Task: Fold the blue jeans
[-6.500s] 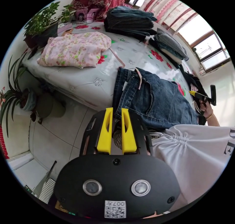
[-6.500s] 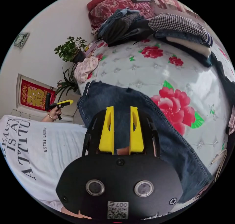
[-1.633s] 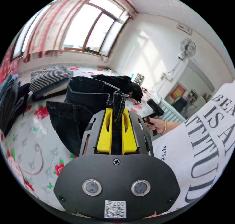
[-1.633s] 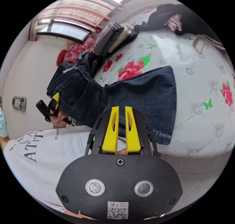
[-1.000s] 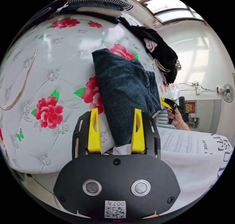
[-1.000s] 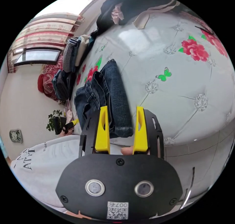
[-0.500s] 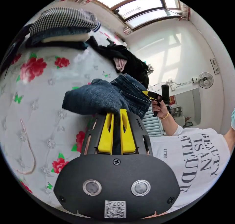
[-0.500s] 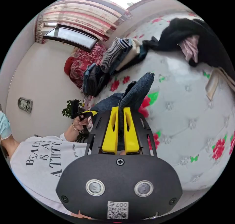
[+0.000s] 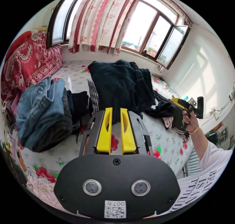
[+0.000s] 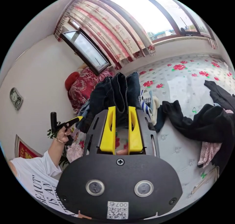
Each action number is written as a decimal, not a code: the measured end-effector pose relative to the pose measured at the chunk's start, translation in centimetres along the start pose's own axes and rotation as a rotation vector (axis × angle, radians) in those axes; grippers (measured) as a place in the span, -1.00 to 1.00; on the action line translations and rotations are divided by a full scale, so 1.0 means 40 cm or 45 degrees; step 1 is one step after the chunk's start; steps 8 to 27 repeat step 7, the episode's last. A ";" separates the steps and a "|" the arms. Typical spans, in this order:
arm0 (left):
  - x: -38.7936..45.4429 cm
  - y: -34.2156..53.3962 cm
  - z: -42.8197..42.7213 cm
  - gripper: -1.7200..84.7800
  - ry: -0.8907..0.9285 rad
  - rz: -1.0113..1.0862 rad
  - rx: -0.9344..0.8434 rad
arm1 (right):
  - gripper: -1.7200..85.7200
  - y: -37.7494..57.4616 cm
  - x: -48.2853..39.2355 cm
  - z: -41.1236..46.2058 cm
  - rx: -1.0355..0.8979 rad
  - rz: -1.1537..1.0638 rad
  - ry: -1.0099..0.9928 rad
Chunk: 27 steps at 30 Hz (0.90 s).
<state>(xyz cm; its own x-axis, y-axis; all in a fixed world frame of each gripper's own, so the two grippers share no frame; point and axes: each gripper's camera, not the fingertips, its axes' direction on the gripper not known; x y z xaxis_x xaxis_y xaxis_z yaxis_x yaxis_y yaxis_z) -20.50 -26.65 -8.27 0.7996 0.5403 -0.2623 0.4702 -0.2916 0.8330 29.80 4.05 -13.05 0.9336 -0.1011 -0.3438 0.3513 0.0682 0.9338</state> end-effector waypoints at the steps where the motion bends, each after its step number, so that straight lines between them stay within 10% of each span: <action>1: -0.007 0.049 0.044 -0.82 0.008 -0.006 -0.053 | -0.84 0.073 0.063 0.051 -0.076 0.014 0.034; 7: 0.030 0.519 0.297 -0.82 -0.067 -0.074 -0.496 | -0.76 0.316 0.433 -0.059 -0.230 0.093 0.664; 27: 0.030 0.519 0.297 -0.82 -0.067 -0.074 -0.496 | -0.76 0.316 0.433 -0.059 -0.230 0.093 0.664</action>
